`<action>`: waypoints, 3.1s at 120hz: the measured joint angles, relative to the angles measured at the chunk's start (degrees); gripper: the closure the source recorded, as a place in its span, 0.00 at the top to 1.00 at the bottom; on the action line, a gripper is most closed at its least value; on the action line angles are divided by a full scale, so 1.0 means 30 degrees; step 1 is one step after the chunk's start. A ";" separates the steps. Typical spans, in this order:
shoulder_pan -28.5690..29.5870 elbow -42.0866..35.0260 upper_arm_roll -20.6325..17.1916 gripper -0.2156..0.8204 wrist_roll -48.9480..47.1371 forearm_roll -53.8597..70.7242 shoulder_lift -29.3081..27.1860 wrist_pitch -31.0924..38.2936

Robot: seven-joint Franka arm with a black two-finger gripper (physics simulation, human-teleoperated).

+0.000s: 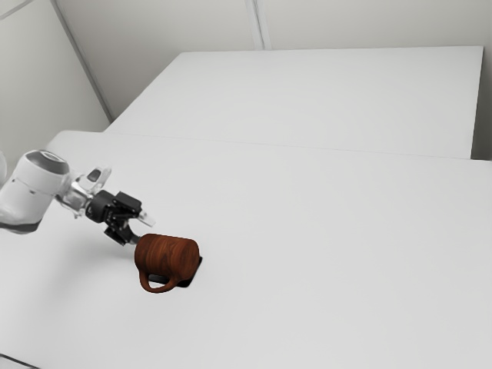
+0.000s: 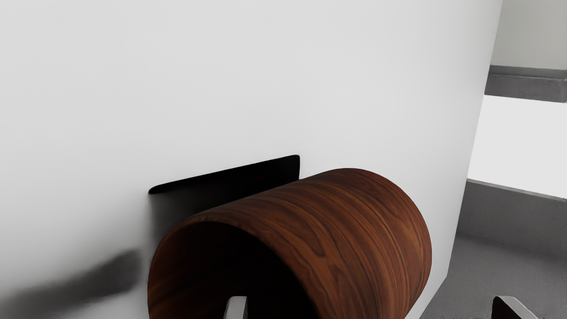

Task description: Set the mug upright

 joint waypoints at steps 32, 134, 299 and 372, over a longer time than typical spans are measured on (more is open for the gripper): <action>0.0002 -0.0583 -0.0009 0.77 0.1781 -0.0909 0.0363 -0.1192; -0.0207 0.1341 -0.2551 0.04 0.2177 0.2371 -0.3399 -0.0566; -0.0168 -0.0600 -0.7819 0.66 -0.9011 1.6167 -0.4288 1.2122; -0.2080 1.1658 -0.6573 0.78 -1.0075 1.4905 -0.2725 0.1887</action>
